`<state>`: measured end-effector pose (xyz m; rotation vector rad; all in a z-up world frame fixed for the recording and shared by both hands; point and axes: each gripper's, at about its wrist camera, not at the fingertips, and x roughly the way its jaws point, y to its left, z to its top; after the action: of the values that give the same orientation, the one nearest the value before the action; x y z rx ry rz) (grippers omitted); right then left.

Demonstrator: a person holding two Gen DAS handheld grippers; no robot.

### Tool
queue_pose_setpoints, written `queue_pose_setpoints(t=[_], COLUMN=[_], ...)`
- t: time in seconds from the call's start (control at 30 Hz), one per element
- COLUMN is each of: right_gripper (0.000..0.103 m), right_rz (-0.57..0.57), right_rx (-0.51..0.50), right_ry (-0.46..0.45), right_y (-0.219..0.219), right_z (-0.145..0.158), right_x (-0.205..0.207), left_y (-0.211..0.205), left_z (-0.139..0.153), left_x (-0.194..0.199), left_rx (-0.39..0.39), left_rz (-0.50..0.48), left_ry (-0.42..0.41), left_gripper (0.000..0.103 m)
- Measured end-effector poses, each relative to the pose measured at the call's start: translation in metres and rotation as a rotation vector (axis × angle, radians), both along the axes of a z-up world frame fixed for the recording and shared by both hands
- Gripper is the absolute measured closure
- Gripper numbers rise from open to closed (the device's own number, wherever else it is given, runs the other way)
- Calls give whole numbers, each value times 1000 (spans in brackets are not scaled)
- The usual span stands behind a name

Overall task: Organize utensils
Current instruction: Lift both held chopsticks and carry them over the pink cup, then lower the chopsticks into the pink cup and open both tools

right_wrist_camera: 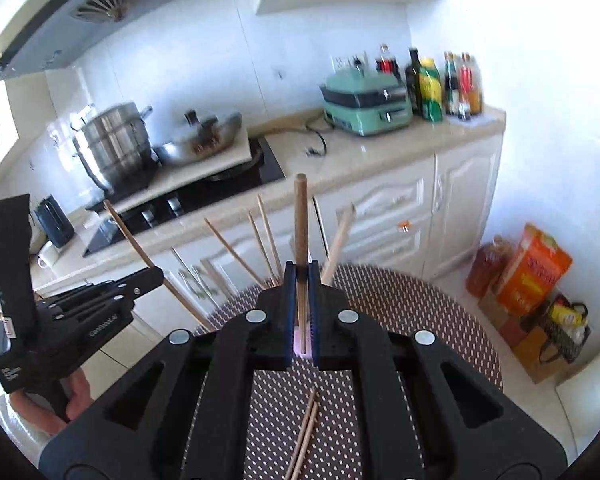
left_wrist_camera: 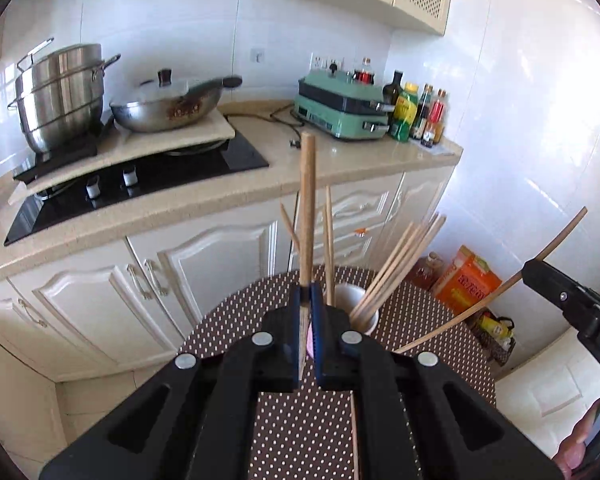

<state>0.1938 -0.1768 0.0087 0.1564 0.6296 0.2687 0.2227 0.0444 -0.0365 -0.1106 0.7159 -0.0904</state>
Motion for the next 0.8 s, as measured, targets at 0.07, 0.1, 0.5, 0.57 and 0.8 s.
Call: queue_pose_setpoints(t=[0.07,0.1,0.5,0.57,0.8], right_gripper=[97,97,97,97,97], right_rz=[10,12,14,14,19], right_rx=[4,2,-11,-7,14], right_ry=[-25,-35,10,28,70], right_y=[1,2,5,4,4], right_z=[12,16,5,-3,-21], right_x=[3,5,48,55,76], left_y=[0,-1,-26,-29,-31], left_z=[14,19,24,14,-13], left_x=[4,6,47,55,78], left_rx=[-18,-23,-33,-31,-27], left_rz=[-5,-6,-43,-46,-46], left_ry=[-29,-38,-51,-28,41], left_gripper=[97,97,97,97,97])
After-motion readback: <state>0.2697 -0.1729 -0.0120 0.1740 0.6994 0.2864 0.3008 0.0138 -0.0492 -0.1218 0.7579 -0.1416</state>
